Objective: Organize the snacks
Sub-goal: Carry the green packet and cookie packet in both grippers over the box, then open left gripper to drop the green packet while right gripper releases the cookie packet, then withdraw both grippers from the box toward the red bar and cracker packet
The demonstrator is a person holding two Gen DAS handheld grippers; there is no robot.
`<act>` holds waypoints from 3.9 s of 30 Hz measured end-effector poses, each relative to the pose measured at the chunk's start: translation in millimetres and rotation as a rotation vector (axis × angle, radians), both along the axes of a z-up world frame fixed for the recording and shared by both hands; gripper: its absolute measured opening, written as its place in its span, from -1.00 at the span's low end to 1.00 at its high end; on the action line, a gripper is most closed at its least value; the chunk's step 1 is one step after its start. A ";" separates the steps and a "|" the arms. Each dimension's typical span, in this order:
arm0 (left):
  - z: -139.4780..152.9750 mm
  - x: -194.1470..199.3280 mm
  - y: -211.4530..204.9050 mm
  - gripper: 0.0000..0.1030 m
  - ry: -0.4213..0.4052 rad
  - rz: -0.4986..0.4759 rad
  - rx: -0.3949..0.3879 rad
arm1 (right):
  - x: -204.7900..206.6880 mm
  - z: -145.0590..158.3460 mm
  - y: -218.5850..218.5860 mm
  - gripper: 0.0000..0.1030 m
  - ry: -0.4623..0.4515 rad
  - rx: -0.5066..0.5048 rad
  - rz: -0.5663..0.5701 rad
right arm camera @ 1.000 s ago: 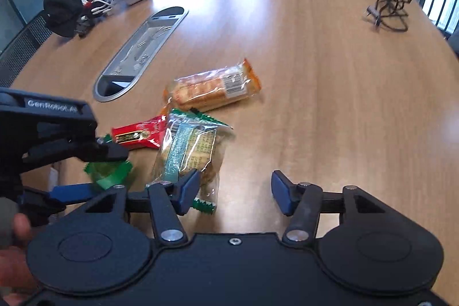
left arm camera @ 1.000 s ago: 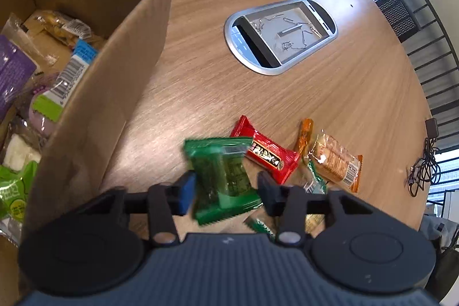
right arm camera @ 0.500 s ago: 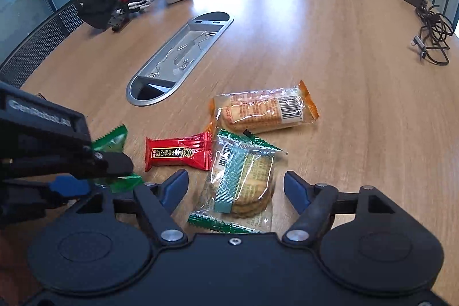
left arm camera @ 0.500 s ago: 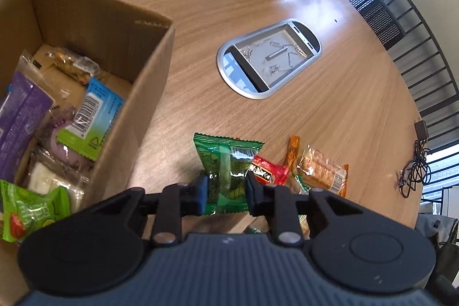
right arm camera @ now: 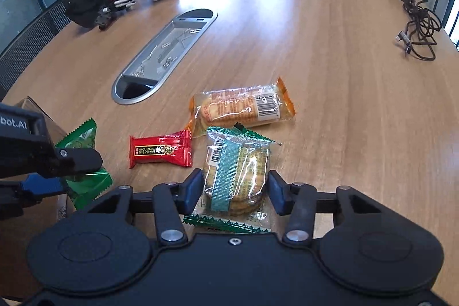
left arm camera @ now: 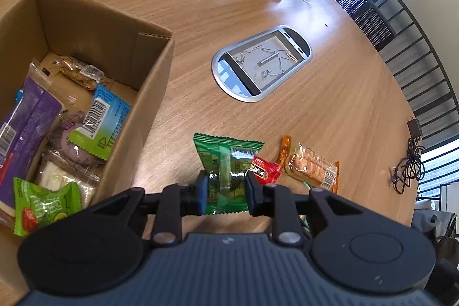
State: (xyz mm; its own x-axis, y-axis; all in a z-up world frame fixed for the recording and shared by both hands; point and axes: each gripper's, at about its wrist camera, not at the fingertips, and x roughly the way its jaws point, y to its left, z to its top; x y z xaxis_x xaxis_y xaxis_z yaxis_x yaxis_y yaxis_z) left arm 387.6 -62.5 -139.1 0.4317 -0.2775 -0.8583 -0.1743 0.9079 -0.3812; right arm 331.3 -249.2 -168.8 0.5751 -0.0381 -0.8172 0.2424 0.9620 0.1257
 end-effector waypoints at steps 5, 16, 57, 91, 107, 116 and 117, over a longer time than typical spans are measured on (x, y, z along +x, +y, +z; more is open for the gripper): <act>12.2 -15.1 0.0 -0.50 -0.030 -0.013 0.014 | -8.9 19.8 1.3 -0.08 -0.036 0.017 0.004; 49.3 -48.7 12.8 -0.50 -0.105 0.012 0.021 | -32.2 65.1 -0.8 -0.07 -0.113 0.021 0.018; 81.5 -73.0 149.0 -0.50 -0.172 0.265 0.094 | -33.3 113.3 126.3 -0.07 -0.220 0.081 0.379; 73.7 -83.8 185.9 0.25 -0.143 0.332 0.134 | 18.6 96.3 177.1 0.03 -0.202 0.140 0.562; 79.0 -99.1 170.7 1.00 -0.175 0.287 0.164 | -5.9 94.1 127.3 0.75 -0.181 0.142 0.501; 94.8 -112.2 151.9 1.00 -0.214 0.223 0.217 | -30.1 108.8 99.7 1.00 -0.199 0.123 0.501; 97.2 -113.9 148.0 1.00 -0.218 0.213 0.228 | -33.0 111.1 97.0 1.00 -0.202 0.117 0.500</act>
State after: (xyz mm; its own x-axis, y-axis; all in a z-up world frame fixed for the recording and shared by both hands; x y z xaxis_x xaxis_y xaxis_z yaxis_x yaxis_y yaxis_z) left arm 273.7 85.5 -41.8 0.6384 0.0253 -0.7693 -0.3051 0.9259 -0.2228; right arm 298.2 -152.2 -57.6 0.6459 0.3644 -0.6708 -0.2808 0.9305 0.2351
